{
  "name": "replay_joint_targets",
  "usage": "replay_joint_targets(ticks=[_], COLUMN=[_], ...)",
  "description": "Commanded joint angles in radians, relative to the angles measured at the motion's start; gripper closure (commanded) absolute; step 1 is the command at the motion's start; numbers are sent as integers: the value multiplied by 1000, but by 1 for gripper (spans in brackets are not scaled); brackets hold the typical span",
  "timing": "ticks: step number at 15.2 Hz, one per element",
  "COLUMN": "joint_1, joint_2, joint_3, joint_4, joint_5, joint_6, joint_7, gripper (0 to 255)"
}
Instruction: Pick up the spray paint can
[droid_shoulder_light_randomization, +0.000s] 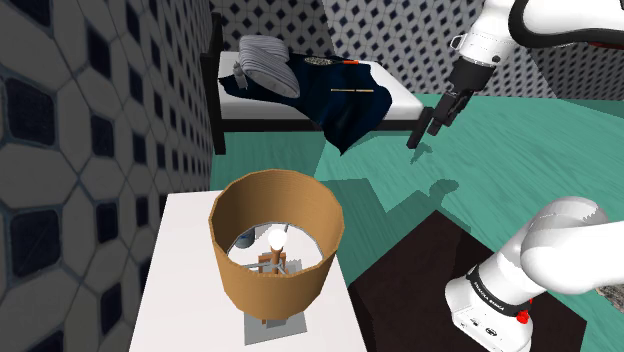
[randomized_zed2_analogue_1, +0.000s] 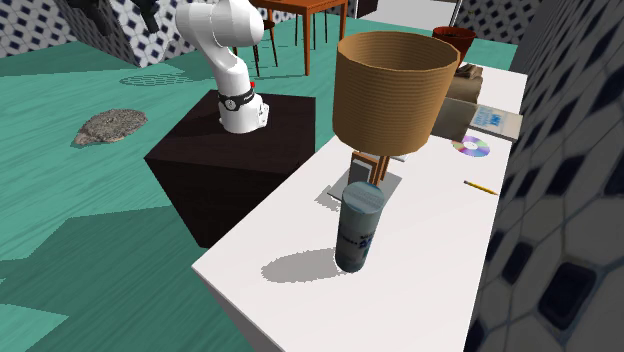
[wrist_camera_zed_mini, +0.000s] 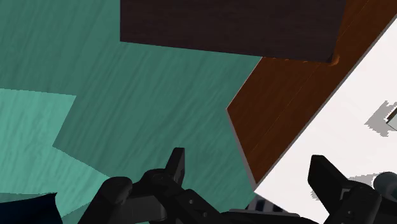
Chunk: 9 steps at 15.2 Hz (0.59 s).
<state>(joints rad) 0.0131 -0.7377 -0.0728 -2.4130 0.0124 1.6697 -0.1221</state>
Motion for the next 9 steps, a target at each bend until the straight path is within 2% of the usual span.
replay_joint_targets(ticks=[1, 9], joint_1=[0, 72], joint_2=[0, 123], joint_3=[0, 150], joint_4=[0, -5], joint_5=[0, 82], joint_6=[0, 167], joint_7=[0, 151], gripper=[0, 0])
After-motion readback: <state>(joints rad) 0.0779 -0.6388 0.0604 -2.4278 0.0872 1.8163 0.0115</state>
